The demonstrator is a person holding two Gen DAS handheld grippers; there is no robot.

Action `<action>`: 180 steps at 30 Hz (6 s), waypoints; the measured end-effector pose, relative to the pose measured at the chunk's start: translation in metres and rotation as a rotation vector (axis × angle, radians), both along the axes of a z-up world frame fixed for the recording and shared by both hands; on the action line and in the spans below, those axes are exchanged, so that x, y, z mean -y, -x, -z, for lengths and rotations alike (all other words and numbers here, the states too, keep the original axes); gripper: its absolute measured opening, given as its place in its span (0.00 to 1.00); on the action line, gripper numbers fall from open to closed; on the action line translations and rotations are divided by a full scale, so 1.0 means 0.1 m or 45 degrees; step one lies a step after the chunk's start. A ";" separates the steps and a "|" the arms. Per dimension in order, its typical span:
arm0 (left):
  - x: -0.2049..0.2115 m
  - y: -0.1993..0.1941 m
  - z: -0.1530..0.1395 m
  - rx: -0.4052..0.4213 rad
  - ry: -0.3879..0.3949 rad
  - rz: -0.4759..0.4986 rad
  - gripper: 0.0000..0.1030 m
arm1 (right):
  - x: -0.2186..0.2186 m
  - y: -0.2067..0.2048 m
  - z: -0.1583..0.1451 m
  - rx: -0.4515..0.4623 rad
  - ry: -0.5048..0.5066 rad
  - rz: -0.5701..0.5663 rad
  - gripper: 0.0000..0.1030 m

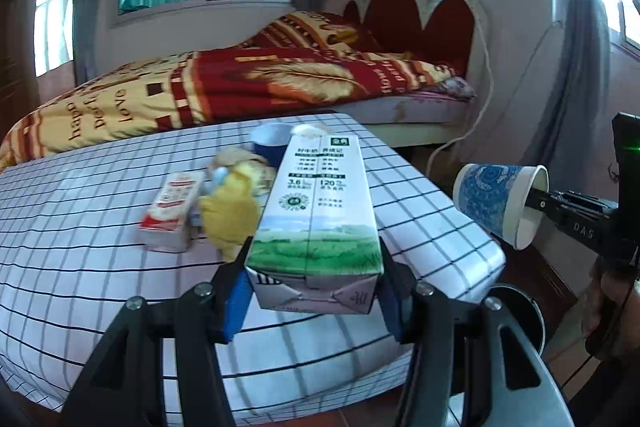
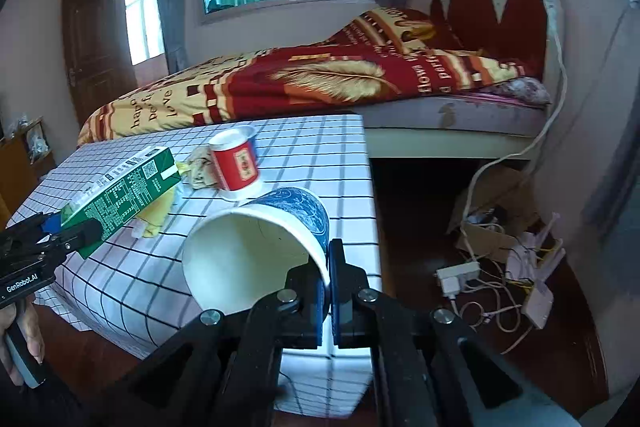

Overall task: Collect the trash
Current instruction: 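Carry the green milk carton and blue paper cup over the black bin with both grippers, then open both grippers to drop the carton and cup into the bin, then move both grippers back toward the items on the table, then grasp the yellow cloth with the left gripper while the right gripper grasps the red paper cup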

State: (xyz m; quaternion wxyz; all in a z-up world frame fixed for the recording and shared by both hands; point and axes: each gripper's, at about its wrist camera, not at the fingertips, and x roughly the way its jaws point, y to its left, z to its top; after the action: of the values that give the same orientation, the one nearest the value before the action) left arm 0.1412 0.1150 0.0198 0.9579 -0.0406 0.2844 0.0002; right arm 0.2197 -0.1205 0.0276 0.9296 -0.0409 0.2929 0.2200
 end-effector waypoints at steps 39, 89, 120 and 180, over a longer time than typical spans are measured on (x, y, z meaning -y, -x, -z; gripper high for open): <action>2.01 -0.16 0.28 -0.117 -0.068 0.500 0.53 | 1.90 0.35 0.37 -0.122 -0.032 0.400 0.03; 2.81 -0.31 1.90 -0.669 -0.180 0.542 1.00 | 2.58 0.29 2.26 -0.697 0.389 0.555 1.00; 2.41 -0.16 1.43 -0.527 -0.157 0.444 1.00 | 2.19 0.40 1.73 -0.530 0.417 0.480 1.00; -0.71 -0.87 0.55 -0.204 0.108 -0.187 0.40 | -1.69 -1.11 0.46 -0.196 0.178 -0.264 1.00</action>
State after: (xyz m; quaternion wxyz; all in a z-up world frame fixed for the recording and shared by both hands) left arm 0.2282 0.1862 -0.0355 0.9269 -0.1017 0.3560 0.0614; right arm 0.3307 0.0486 -0.0188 0.8716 -0.1187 0.3721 0.2964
